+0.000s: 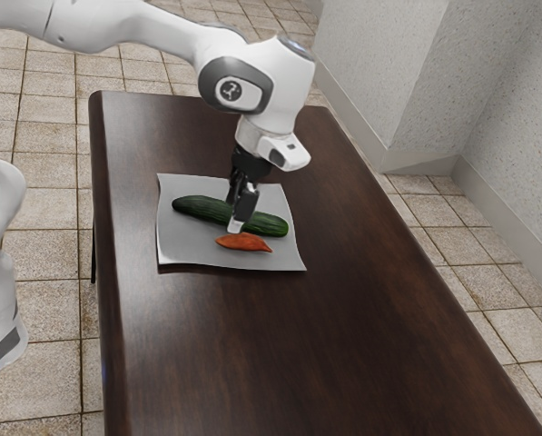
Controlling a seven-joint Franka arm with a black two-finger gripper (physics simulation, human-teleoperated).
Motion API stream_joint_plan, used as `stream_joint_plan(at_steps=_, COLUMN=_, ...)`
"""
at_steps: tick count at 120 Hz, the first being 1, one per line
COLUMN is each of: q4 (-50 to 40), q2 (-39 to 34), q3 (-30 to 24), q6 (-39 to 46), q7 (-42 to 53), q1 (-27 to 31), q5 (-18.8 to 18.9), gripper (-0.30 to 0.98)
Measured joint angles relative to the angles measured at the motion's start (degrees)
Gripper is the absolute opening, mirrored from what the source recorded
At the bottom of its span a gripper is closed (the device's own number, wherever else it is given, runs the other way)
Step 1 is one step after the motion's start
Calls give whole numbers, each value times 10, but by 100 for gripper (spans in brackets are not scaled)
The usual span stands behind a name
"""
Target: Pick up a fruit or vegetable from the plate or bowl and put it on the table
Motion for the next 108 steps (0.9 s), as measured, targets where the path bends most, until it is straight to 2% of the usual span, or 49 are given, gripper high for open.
stream_joint_plan(at_steps=66, q4=-9, q2=34, q3=67, q6=19, q7=22, q1=0, q5=20, gripper=69)
stream_joint_plan(at_steps=108, q4=-8, q2=59, q3=73, q6=33, q7=28, q1=-2, q5=21, gripper=69)
